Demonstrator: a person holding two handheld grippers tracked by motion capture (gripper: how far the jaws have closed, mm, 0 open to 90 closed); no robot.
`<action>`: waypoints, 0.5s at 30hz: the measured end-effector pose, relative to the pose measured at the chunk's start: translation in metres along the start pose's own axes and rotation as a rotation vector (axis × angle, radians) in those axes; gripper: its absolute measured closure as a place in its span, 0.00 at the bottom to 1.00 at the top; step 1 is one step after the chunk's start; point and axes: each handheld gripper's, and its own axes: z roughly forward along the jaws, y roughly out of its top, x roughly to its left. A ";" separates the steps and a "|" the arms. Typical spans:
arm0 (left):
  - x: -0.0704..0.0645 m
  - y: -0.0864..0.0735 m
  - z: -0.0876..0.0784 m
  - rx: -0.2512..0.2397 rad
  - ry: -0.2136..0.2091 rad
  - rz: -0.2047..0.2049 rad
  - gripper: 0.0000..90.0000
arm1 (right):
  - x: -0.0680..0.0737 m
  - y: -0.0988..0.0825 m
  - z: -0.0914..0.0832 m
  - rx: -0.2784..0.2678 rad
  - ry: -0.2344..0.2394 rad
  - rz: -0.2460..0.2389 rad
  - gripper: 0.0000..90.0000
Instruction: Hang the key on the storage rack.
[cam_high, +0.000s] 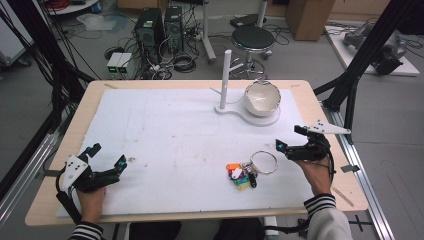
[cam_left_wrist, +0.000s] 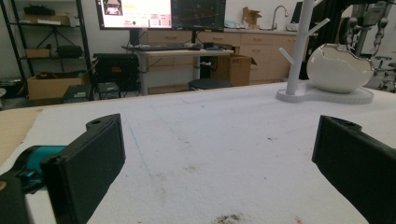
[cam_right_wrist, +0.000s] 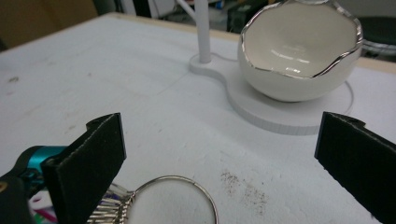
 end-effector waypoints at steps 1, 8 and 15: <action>0.000 0.000 0.000 0.000 -0.001 0.001 0.03 | -0.001 0.007 0.003 0.046 0.011 -0.018 0.01; -0.001 0.000 0.000 0.002 -0.001 0.005 0.03 | -0.005 0.025 0.017 0.217 0.039 -0.054 0.01; 0.000 0.000 0.000 0.001 0.000 0.005 0.03 | -0.011 0.035 0.025 0.316 0.045 -0.071 0.01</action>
